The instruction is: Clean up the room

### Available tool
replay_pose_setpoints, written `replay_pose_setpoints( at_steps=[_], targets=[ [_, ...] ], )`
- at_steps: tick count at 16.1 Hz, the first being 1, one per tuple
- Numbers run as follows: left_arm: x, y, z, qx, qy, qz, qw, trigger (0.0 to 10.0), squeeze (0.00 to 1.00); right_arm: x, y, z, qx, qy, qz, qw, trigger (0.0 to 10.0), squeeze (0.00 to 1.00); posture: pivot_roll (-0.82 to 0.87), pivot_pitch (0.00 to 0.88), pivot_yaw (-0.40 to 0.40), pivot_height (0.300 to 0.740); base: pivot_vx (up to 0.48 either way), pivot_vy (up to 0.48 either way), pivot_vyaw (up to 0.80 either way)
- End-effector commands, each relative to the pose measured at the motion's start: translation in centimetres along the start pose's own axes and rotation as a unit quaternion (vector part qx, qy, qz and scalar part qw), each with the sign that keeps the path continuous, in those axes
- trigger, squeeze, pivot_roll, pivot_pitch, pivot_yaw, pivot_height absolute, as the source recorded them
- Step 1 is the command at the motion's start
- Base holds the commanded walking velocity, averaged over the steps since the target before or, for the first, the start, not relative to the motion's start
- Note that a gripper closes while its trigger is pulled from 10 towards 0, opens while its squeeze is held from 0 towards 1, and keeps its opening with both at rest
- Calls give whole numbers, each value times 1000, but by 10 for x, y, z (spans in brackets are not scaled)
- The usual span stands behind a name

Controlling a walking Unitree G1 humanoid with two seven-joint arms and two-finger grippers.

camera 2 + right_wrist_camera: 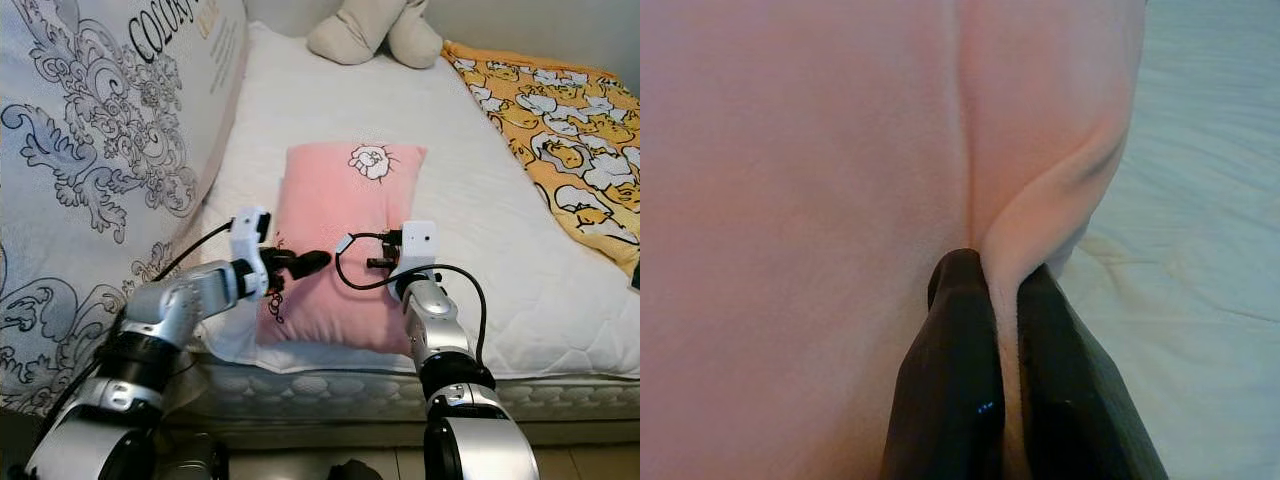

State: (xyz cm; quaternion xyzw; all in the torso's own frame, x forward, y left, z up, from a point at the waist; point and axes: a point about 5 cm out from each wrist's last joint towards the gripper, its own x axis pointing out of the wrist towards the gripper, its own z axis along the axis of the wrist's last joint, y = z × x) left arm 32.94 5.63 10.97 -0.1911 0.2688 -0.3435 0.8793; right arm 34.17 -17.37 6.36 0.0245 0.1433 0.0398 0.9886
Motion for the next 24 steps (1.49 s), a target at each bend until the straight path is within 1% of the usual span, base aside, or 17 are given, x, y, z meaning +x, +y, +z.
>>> replay_pose_setpoints(
  at_steps=[1, 3, 5, 7, 8, 10, 13, 14, 15, 18, 20, 21, 24],
  targets=[
    [6, -7, -1, 20, 11, -9, 1000, 10000, 1000, -2, 0, -5, 8, 7, 4, 1000, 0, 0, 88, 0, -83, 697, 0, 0, 0],
    [9, -7, -5, 43, 25, -2, 999, 10000, 1000, -1, 3, -5, 9, 8, 7, 1000, 0, 0, 93, 0, -83, 697, 0, 0, 0],
    [13, -8, -7, 53, 30, 1, 998, 10000, 1000, -1, 5, -6, 10, 9, 9, 1000, 0, 0, 97, 0, -85, 697, 0, 0, 0],
    [20, -20, -13, 64, 43, -15, 997, 10000, 1000, 0, 8, -5, 11, 9, 13, 1000, 0, 0, 101, 0, -86, 697, 0, 0, 0],
    [22, -22, -16, 70, 50, -16, 996, 10000, 1000, 0, 9, -5, 12, 9, 14, 1000, 0, 0, 101, 0, -86, 697, 0, 0, 0],
    [26, -26, -20, 74, 54, -15, 996, 10000, 1000, 0, 10, -5, 12, 9, 15, 1000, 0, 0, 101, 0, -86, 697, 0, 0, 0],
    [33, -30, -25, 68, 56, -12, 996, 10000, 1000, 0, 11, -5, 14, 9, 17, 1000, 0, 0, 99, 0, -86, 697, 0, 0, 0],
    [35, -32, -27, 70, 52, -9, 996, 10000, 1000, 0, 11, -6, 15, 8, 17, 1000, 0, 0, 98, 0, -86, 697, 0, 0, 0],
    [36, -32, -29, 68, 49, -5, 996, 10000, 0, -1, 11, -6, 18, 6, 19, 1000, 0, 0, 96, 0, -87, 697, 0, 0, 0],
    [34, -26, -28, 59, 30, 10, 998, 10000, 0, -3, 9, -8, 19, 6, 20, 1000, 0, 0, 94, 2, -85, 697, 0, 0, 0],
    [33, -22, -29, 64, 27, 20, 997, 10000, 0, -3, 9, -9, 21, 6, 19, 1000, 0, 0, 94, 3, -85, 697, 0, 0, 0],
    [31, -19, -28, 65, 18, 27, 997, 0, 0, -3, 9, -9, 22, 6, 20, 1000, 0, 0, 94, 4, -86, 697, 0, 0, 0],
    [30, -14, -27, 72, 14, 39, 997, 0, 0, -4, 10, -9, 22, 7, 21, 1000, 0, 0, 94, 4, -86, 697, 0, 0, 0]
  ],
)
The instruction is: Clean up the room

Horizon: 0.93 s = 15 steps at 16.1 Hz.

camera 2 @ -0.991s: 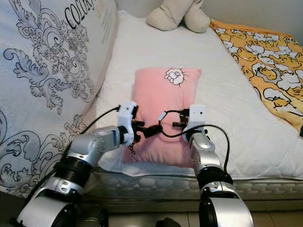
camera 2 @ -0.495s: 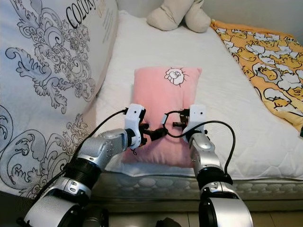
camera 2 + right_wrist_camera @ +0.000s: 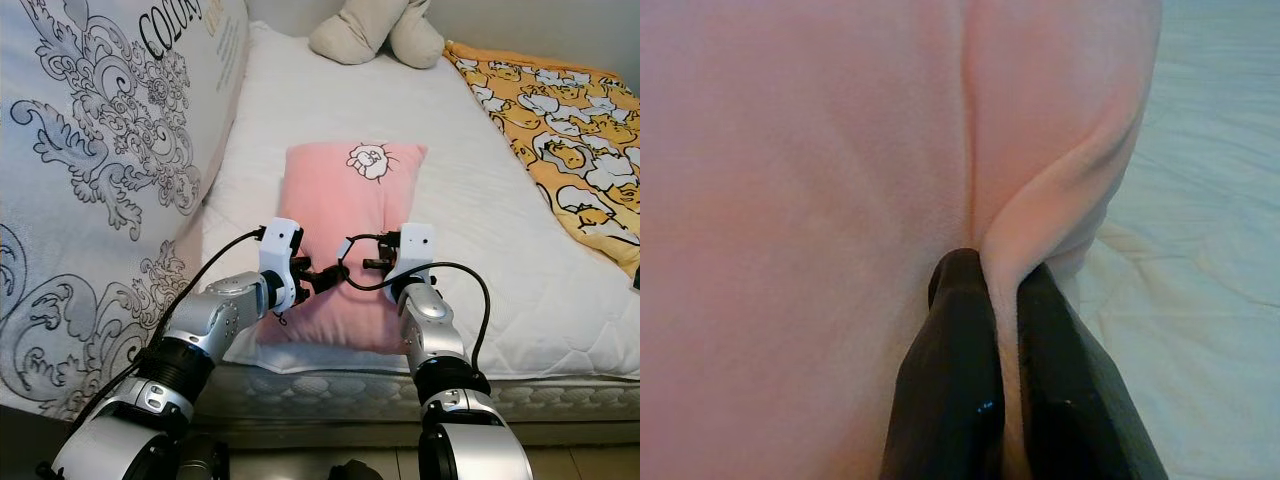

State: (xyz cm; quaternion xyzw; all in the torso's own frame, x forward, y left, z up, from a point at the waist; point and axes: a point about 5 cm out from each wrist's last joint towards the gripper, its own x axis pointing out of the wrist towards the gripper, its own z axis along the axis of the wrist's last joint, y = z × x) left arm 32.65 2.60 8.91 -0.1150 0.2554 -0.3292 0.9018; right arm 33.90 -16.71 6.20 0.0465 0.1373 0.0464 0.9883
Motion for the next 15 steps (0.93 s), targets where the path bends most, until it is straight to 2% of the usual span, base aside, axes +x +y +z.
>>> replay_pose_setpoints(
  at_steps=[1, 4, 8, 11, 13, 15],
  targets=[
    [3, -2, -4, -2, 6, 1, 1000, 0, 0, -2, 3, -7, 2, 14, 10, 1000, 0, 0, 94, 4, -86, 697, 0, 0, 0],
    [3, 0, -6, -10, 7, 0, 1000, 0, 0, -2, 3, -7, 3, 15, 10, 1000, 0, 0, 93, 5, -88, 697, 0, 0, 0],
    [4, -2, -6, 0, -1, -1, 1000, 0, 0, -2, 3, -7, 3, 15, 10, 1000, 0, 0, 92, 8, -88, 697, 0, 0, 0],
    [4, 0, -4, -19, -8, 7, 1000, 0, 0, -3, 3, -8, 4, 15, 10, 1000, 0, 0, 96, 9, -87, 697, 0, 0, 0],
    [2, 3, 3, -45, -23, 13, 999, 0, 0, -2, 4, -6, 5, 12, 12, 1000, 0, 0, 97, 6, -87, 697, 0, 0, 0],
    [-6, 10, 30, -52, -74, 21, 996, 0, 0, 5, 6, 21, 12, -29, 20, 999, 0, 0, 97, 0, -81, 697, 0, 0, 0]
  ],
)
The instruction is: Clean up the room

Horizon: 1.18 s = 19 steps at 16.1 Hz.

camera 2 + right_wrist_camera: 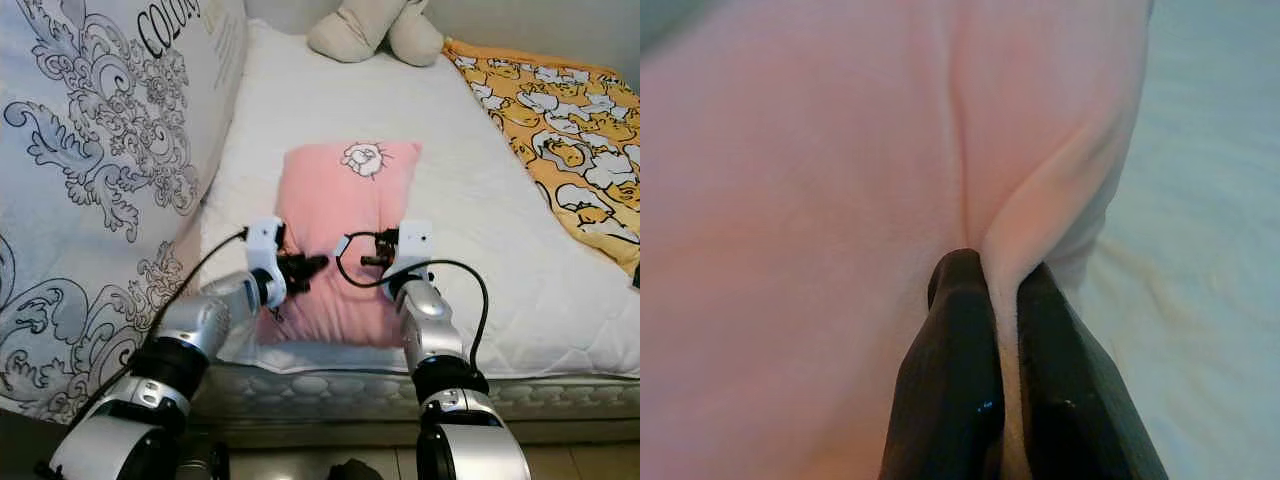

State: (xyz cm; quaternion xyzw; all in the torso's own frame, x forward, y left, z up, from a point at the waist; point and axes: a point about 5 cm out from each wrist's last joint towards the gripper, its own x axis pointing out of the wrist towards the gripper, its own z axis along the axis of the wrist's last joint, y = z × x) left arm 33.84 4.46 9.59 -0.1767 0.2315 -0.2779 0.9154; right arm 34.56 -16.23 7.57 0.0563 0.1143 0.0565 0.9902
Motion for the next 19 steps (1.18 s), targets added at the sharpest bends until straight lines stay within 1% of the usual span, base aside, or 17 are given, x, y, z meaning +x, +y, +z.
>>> replay_pose_setpoints(
  at_steps=[1, 2, 4, 6, 7, 8, 9, 10, 11, 12, 14, 16, 17, 19],
  targets=[
    [-3, -5, 37, 4, -60, -4, 998, 0, 0, 7, 3, 27, 6, -36, 15, 999, 0, 0, 98, 0, -81, 697, 0, 0, 0],
    [-6, -3, 45, 8, -74, 1, 997, 0, 0, 8, 3, 34, 5, -46, 18, 999, 0, 0, 99, 0, -82, 697, 0, 0, 0],
    [-11, 3, 62, 4, -101, 12, 995, 0, 0, 11, 5, 46, 5, -61, 24, 998, 0, 0, 102, 0, -84, 697, 0, 0, 0],
    [-20, 13, 81, 7, -133, 33, 991, 0, 0, 15, 11, 54, 6, -69, 36, 997, 0, 0, 108, 0, -87, 697, 0, 0, 0],
    [-23, 15, 85, 11, -139, 38, 990, 0, 0, 16, 14, 55, 4, -70, 41, 997, 0, 0, 108, 0, -87, 697, 0, 0, 0],
    [-27, 18, 90, 15, -146, 43, 988, 0, 0, 20, 20, 63, -7, -74, 54, 996, 0, 0, 118, 0, -89, 697, 0, 0, 0],
    [-29, 17, 92, 23, -148, 39, 988, 0, 0, 22, 21, 69, -10, -80, 59, 995, 0, 0, 122, 0, -92, 697, 0, 0, 0],
    [-29, 15, 90, 49, -137, 43, 988, 0, 0, 23, 18, 73, -9, -83, 56, 995, 0, 0, 128, 0, -97, 697, 0, 0, 0],
    [-28, 17, 87, 55, -127, 53, 989, 0, 0, 22, 17, 72, -9, -82, 54, 995, 0, 0, 131, 0, -99, 697, 0, 0, 0],
    [-27, 21, 80, 57, -114, 72, 989, 10000, 0, 20, 13, 64, -11, -72, 46, 996, 0, 0, 131, 0, -102, 697, 0, 0, 0],
    [-27, 23, 74, 46, -105, 80, 990, 10000, 0, 15, 8, 48, -19, -51, 36, 998, 0, 0, 120, 0, -102, 697, 0, 0, 0],
    [-28, 28, 70, 45, -98, 92, 990, 10000, 0, 8, 0, 30, -18, -31, 23, 999, 0, 0, 111, 0, -100, 697, 0, 0, 0],
    [-28, 29, 68, 46, -94, 94, 990, 10000, 0, 5, -2, 26, -16, -28, 21, 999, 0, 0, 101, 0, -96, 697, 0, 0, 0],
    [-28, 31, 66, 44, -89, 100, 990, 10000, 0, 6, -1, 29, -16, -32, 21, 999, 0, 0, 101, 0, -96, 697, 0, 0, 0]
  ],
)
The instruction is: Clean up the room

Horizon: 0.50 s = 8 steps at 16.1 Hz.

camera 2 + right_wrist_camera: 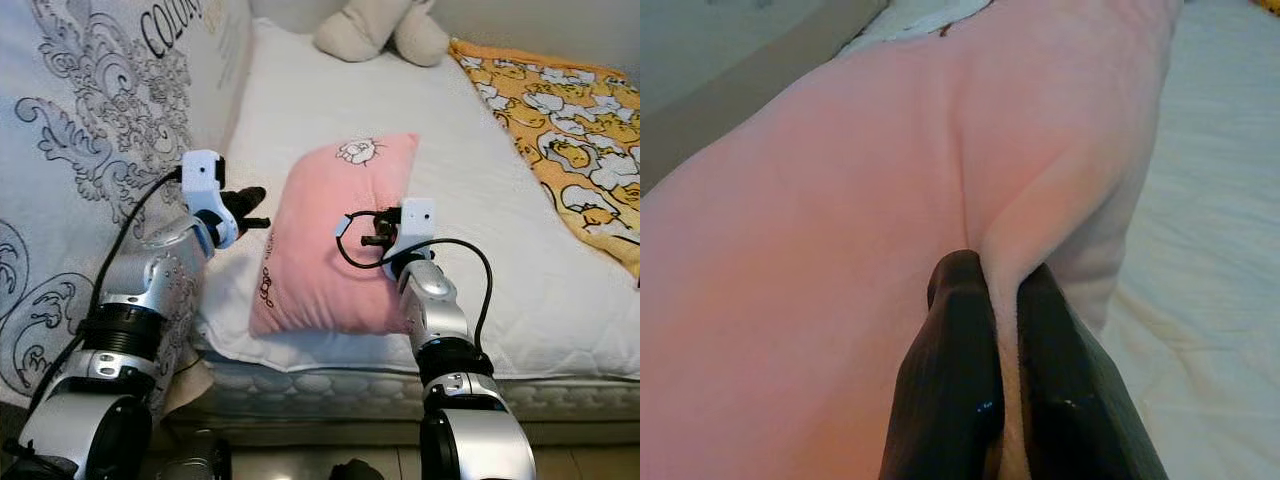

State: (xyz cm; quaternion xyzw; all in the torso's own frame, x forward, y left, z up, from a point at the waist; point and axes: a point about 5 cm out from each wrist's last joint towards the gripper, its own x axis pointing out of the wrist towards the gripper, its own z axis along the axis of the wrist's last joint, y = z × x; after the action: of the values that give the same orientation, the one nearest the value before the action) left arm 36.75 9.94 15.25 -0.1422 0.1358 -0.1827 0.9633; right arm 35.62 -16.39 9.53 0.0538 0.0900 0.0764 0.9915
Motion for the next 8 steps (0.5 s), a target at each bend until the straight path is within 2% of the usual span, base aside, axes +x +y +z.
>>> replay_pose_setpoints(
  at_steps=[1, 3, 4, 6, 7, 8],
  targets=[
    [0, 2, -8, 2, 19, 10, 1000, 10000, 0, 1, -1, 9, -11, -11, 1, 1000, 0, 0, 101, 0, -96, 697, 0, 0, 0],
    [0, 4, -11, 0, 23, 18, 1000, 10000, 0, 3, -1, 14, -11, -15, 0, 1000, 0, 0, 106, 0, -100, 697, 0, 0, 0],
    [-1, 10, -11, -4, 23, 31, 999, 10000, 0, 10, 7, 24, -16, -23, 14, 999, 0, 0, 110, 0, -99, 697, 0, 0, 0],
    [-6, 29, -8, -9, 12, 87, 996, 10000, 0, 25, 25, 53, -31, -51, 43, 997, 0, 0, 119, 0, -100, 697, 0, 0, 0],
    [-10, 42, -5, 4, -2, 122, 992, 10000, 0, 29, 31, 67, -35, -65, 50, 996, 0, 0, 123, 0, -101, 697, 0, 0, 0],
    [-21, 64, 0, 49, -23, 174, 983, 10000, 0, 33, 36, 82, -40, -81, 58, 994, 0, 0, 131, 0, -103, 697, 0, 0, 0]
  ],
)
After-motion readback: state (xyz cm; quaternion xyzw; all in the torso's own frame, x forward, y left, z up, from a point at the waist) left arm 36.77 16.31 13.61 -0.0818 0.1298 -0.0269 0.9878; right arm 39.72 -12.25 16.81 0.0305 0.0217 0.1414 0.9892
